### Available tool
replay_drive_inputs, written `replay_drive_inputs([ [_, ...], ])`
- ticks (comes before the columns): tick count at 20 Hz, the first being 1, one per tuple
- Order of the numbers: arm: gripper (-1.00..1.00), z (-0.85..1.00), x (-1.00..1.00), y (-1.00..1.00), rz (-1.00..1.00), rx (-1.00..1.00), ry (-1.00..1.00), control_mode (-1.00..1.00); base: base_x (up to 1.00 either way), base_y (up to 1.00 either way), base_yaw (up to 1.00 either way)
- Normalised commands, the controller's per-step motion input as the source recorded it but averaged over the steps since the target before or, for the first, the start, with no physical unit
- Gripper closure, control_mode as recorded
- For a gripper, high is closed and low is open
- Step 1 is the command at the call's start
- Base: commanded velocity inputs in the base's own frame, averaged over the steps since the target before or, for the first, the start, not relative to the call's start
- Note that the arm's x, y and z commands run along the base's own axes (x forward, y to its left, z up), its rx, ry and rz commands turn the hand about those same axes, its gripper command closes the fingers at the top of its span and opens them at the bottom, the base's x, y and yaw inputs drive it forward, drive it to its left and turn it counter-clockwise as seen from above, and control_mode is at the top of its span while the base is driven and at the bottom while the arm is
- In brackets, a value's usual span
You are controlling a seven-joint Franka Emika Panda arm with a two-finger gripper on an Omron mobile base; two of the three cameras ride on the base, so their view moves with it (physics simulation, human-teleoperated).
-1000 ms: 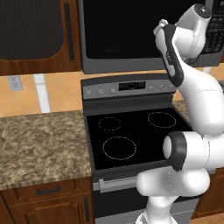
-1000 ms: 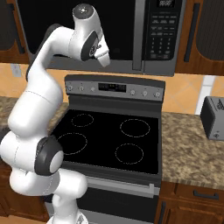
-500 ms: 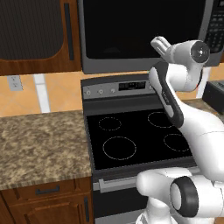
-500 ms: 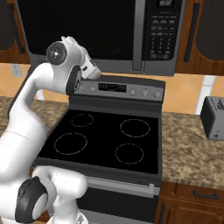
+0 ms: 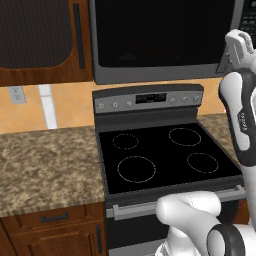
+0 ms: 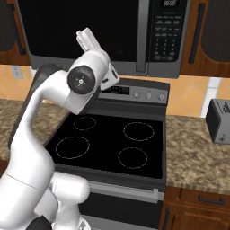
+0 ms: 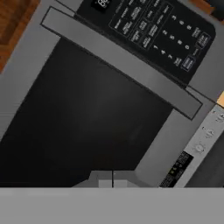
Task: Open the microwave, place the bowl with waffle inside the microwave, then close the microwave door and turn it on.
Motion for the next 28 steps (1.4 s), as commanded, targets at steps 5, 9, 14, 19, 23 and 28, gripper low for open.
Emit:
replay_drive_inputs([
  [5, 1.00, 0.15, -0.73, -1.00, 0.01, 0.28, 0.06, -1.00, 0.00, 0.00, 0.00],
  [9, 1.00, 0.00, -0.36, -0.98, 0.00, 0.26, 0.20, -1.00, 0.00, 0.00, 0.00],
  [14, 1.00, -0.32, -0.02, -0.76, 0.00, 0.23, 0.01, -1.00, 0.00, 0.00, 0.00],
  [19, 1.00, -0.60, 0.17, -0.28, 0.00, 0.07, 0.07, -1.00, 0.00, 0.00, 0.00],
  [23, 1.00, -0.46, 0.42, 0.00, 0.00, 0.05, 0.02, -1.00, 0.00, 0.00, 0.00],
  [28, 1.00, -0.01, 0.30, 0.00, 0.00, 0.07, 0.00, -1.00, 0.00, 0.00, 0.00],
])
